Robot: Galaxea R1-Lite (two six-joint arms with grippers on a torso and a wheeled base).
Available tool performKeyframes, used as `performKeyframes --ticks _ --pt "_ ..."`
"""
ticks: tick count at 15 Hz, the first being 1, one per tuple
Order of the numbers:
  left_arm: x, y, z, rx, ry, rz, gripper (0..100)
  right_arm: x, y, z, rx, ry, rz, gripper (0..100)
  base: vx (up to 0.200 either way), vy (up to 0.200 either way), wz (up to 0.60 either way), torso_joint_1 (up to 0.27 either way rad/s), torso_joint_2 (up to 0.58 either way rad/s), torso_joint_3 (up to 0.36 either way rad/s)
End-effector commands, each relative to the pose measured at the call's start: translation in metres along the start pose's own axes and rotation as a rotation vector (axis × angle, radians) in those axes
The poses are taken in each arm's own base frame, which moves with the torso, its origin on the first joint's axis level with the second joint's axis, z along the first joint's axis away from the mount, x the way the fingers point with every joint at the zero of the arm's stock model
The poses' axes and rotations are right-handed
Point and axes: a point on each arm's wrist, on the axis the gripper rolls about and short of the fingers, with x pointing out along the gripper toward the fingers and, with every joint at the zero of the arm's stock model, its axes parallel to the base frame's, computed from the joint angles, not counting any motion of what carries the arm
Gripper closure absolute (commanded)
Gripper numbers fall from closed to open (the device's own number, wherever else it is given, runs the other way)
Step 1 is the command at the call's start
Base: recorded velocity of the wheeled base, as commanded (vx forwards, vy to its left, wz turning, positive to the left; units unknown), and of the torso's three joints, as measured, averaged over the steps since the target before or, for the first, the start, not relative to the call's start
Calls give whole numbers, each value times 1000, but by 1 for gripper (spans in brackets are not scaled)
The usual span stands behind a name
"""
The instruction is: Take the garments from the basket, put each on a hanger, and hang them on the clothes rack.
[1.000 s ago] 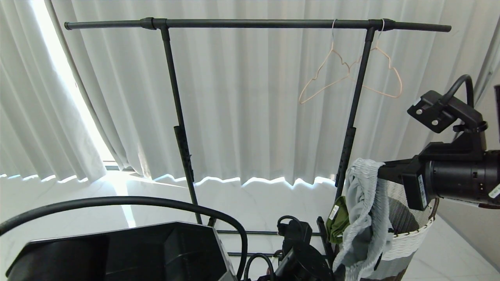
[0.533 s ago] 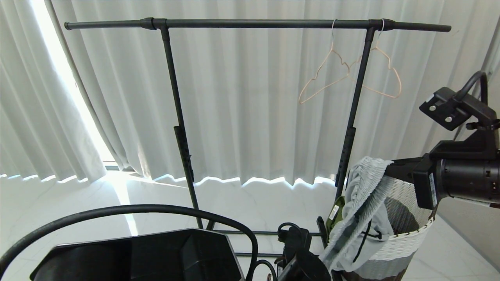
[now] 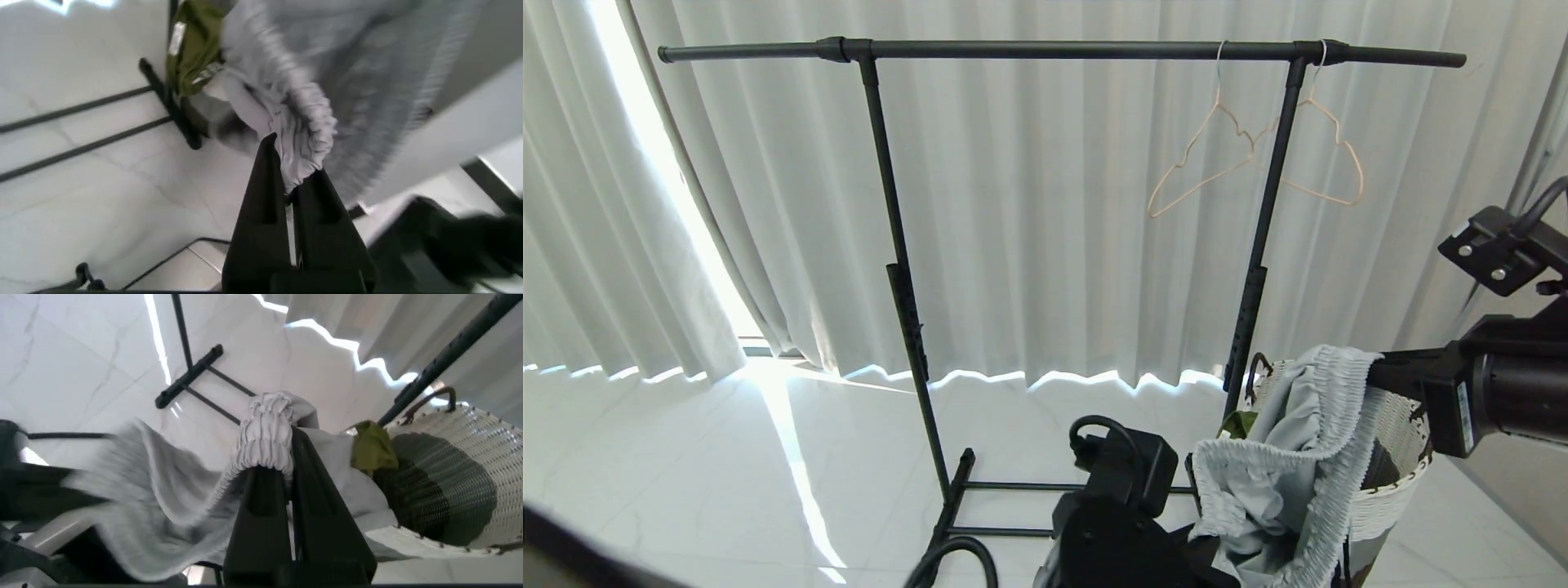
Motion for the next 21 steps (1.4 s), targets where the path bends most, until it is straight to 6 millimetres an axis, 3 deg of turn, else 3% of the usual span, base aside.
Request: performKeyframes --ticks 1,5,9,11,13,17,21 --pt "-95 -34 74 16 -137 -148 100 -11 0 -7 1 -13 -3 100 0 0 0 0 0 0" --pt "-155 -37 123 134 -67 39 100 -17 1 -5 -2 -39 10 100 0 0 0 0 0 0" --pt "-185 -34 159 145 -117 255 100 -18 5 1 -16 -88 101 100 0 0 0 0 0 0" --pt "-210 -31 168 152 -112 259 100 -20 8 7 -28 -132 117 100 0 0 0 0 0 0" --pt "-215 -28 172 158 -131 287 100 -23 10 11 -36 -155 123 100 0 0 0 0 0 0" --pt "-207 -2 180 305 -105 470 100 -30 9 19 -94 -190 112 100 0 0 0 0 0 0" --pt "-199 7 179 329 -87 559 100 -46 10 56 -129 -232 115 100 0 0 0 0 0 0"
